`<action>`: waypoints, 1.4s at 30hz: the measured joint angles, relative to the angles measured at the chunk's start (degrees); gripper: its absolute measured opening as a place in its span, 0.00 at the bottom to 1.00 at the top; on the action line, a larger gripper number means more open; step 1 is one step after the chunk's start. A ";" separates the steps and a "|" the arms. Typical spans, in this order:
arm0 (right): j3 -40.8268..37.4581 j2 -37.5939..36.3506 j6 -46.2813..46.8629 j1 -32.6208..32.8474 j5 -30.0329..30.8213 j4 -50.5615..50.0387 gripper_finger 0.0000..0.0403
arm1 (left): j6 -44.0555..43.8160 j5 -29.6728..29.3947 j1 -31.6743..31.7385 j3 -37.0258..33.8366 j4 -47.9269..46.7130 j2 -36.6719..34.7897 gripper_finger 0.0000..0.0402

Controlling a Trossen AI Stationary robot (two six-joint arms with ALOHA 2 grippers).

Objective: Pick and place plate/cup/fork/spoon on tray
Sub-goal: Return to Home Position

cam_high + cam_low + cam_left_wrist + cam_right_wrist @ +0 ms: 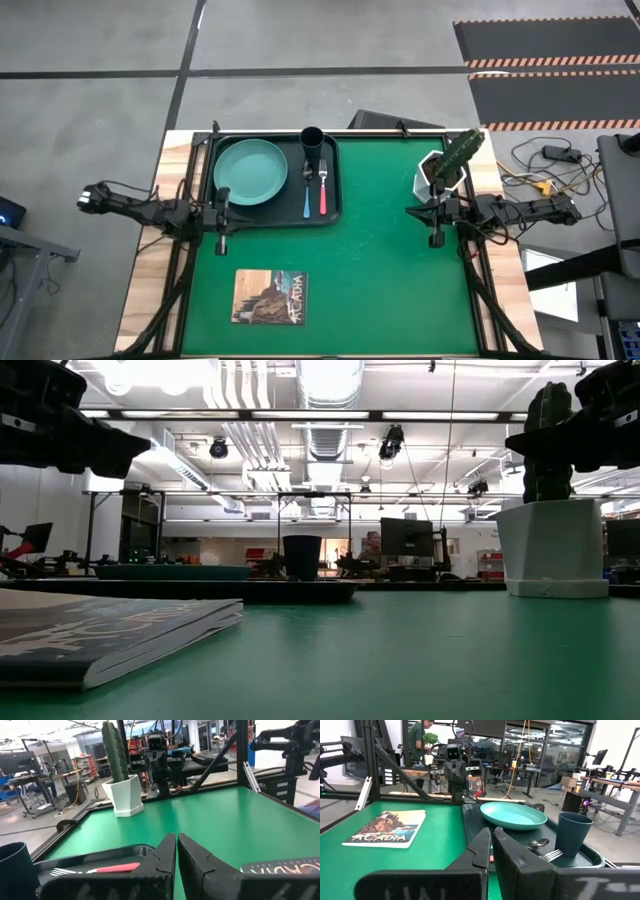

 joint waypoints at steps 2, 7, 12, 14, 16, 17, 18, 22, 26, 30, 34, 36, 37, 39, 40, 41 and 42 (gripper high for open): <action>0.00 0.00 0.00 0.00 0.01 0.02 0.02 | 0.02 0.00 0.00 0.00 0.00 0.38 0.00; 0.00 0.00 0.00 0.00 0.02 0.02 0.02 | 0.02 0.01 0.00 -0.02 -0.01 1.35 0.00; 0.00 0.00 0.00 0.00 0.02 0.02 0.02 | 0.02 0.00 0.00 -0.02 0.01 2.30 0.00; 0.00 0.00 0.00 0.00 0.04 0.02 0.02 | 0.02 0.00 0.00 -0.02 -0.01 2.65 0.00; -0.01 0.00 0.00 0.00 0.02 0.02 0.02 | 0.02 0.01 0.00 -0.02 0.00 3.08 0.00; -0.02 0.00 0.00 0.00 0.02 0.00 0.02 | 0.01 0.02 0.00 -0.02 -0.01 3.25 0.00; -0.02 0.00 0.00 0.00 0.03 0.02 0.02 | 0.02 0.02 0.00 -0.02 0.00 3.43 0.00; -0.02 0.00 0.00 0.00 0.04 0.00 0.02 | 0.00 0.02 0.00 -0.02 0.01 4.22 0.00; -0.02 -0.01 0.00 0.00 0.04 0.00 0.02 | 0.02 0.02 0.00 -0.02 0.01 4.97 0.00; -0.02 -0.02 0.00 0.00 0.04 0.00 0.02 | 0.02 0.02 0.00 -0.02 0.01 5.64 0.00; -0.04 -0.02 0.00 0.00 0.04 0.00 0.02 | 0.02 0.02 -0.01 -0.02 0.01 6.31 0.00; -0.04 -0.02 0.00 0.00 0.04 0.00 0.02 | 0.02 0.02 0.00 -0.02 0.00 6.57 0.00; -0.04 -0.02 0.00 0.00 0.04 0.00 0.02 | 0.02 0.02 -0.01 -0.02 0.02 6.75 0.00; -0.04 -0.02 0.00 0.00 0.04 0.00 0.02 | 0.02 0.02 -0.02 -0.02 -0.01 7.09 0.00; -0.04 -0.02 0.00 0.00 0.04 0.00 0.02 | 0.00 0.02 0.00 -0.02 0.00 7.23 0.00; -0.04 -0.02 0.00 0.00 0.04 0.00 0.02 | 0.02 0.02 -0.02 -0.02 0.03 7.44 0.00; -0.04 -0.02 0.00 0.00 0.04 0.00 0.02 | 0.00 0.02 -0.02 -0.02 0.01 7.65 0.00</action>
